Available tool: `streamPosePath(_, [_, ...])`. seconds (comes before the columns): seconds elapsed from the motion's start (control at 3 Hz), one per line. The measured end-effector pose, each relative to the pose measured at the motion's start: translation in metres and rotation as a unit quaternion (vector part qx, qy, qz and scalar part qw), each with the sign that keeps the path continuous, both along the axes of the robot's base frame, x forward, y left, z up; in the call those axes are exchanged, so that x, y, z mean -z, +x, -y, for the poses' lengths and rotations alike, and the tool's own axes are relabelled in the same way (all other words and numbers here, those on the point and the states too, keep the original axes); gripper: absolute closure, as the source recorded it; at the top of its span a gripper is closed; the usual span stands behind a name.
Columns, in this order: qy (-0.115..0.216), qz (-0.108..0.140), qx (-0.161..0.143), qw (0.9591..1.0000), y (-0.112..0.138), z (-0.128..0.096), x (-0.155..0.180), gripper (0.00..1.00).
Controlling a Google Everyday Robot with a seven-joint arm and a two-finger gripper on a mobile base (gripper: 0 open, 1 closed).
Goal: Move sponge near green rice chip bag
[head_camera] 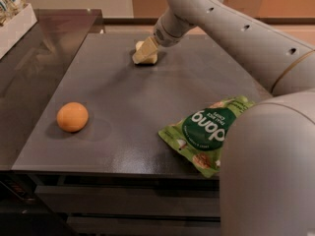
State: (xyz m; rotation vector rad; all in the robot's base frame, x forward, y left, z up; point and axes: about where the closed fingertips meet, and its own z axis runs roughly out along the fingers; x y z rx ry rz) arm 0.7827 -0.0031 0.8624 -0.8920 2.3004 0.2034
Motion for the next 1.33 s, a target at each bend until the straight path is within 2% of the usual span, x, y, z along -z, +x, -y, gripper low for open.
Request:
streamPosePath(0.33, [-0.011, 0.011, -0.012, 0.9998, 0.002, -0.007, 0.004, 0.18])
streamPosePath(0.67, [-0.019, 0.015, -0.022, 0.9995, 0.002, -0.009, 0.008, 0.41])
streamPosePath(1.0, [-0.024, 0.015, -0.029, 0.9992, -0.001, -0.008, 0.011, 0.64])
streamPosePath(1.33, [-0.022, 0.024, -0.038, 0.9987, -0.009, 0.001, -0.001, 0.88])
